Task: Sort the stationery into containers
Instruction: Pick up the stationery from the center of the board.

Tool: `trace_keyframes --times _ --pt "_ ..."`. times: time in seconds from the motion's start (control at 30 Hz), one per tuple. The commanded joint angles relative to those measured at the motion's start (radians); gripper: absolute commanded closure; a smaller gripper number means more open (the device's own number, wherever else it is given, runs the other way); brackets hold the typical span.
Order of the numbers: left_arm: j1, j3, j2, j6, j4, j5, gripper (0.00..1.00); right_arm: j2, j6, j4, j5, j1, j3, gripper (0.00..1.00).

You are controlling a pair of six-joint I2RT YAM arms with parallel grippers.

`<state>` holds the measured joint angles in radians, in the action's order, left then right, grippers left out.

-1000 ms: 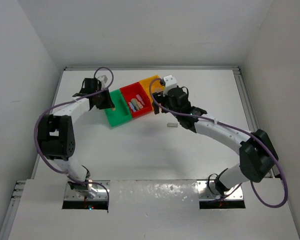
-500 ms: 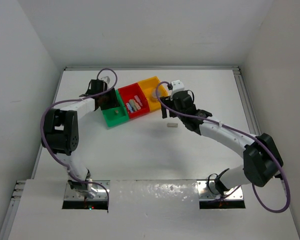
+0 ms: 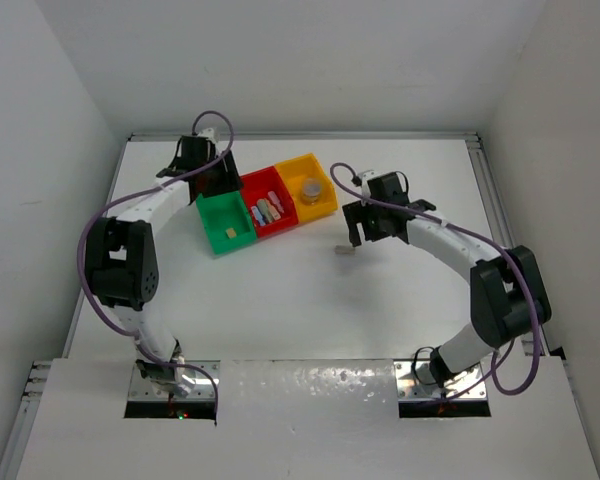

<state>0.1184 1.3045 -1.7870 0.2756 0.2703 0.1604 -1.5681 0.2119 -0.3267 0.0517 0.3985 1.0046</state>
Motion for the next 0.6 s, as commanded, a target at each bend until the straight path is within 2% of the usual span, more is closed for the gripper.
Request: trace_keyframes --times 0.0,0.07,0.13,0.23,0.3,0.4,0.47,0.57 --pt "0.021 0.059 0.031 0.025 0.027 0.014 0.46 -0.033 -0.242 -0.074 -0.078 -0.006 0.009 0.23" --pt "0.021 0.073 0.038 0.030 0.043 0.014 0.46 -0.036 -0.320 -0.055 -0.072 0.000 -0.032 0.23" --pt "0.018 0.104 0.047 0.028 0.078 0.014 0.46 -0.027 -0.481 0.023 -0.104 0.002 -0.081 0.21" --pt "0.014 0.153 0.072 -0.013 0.128 0.019 0.46 -0.026 -0.684 0.104 -0.219 -0.018 -0.152 0.19" --pt "0.015 0.171 0.090 -0.056 0.153 0.010 0.46 -0.050 -0.773 0.127 -0.274 -0.021 -0.164 0.19" --pt "0.009 0.174 0.135 -0.102 0.196 -0.007 0.46 -0.104 -0.778 0.152 -0.296 -0.027 -0.118 0.22" --pt "-0.002 0.167 0.169 -0.136 0.217 -0.010 0.46 -0.183 -0.783 0.104 -0.317 -0.032 -0.049 0.28" --pt "-0.014 0.145 0.219 -0.186 0.256 -0.006 0.45 -0.268 -0.793 0.077 -0.340 -0.030 0.008 0.44"
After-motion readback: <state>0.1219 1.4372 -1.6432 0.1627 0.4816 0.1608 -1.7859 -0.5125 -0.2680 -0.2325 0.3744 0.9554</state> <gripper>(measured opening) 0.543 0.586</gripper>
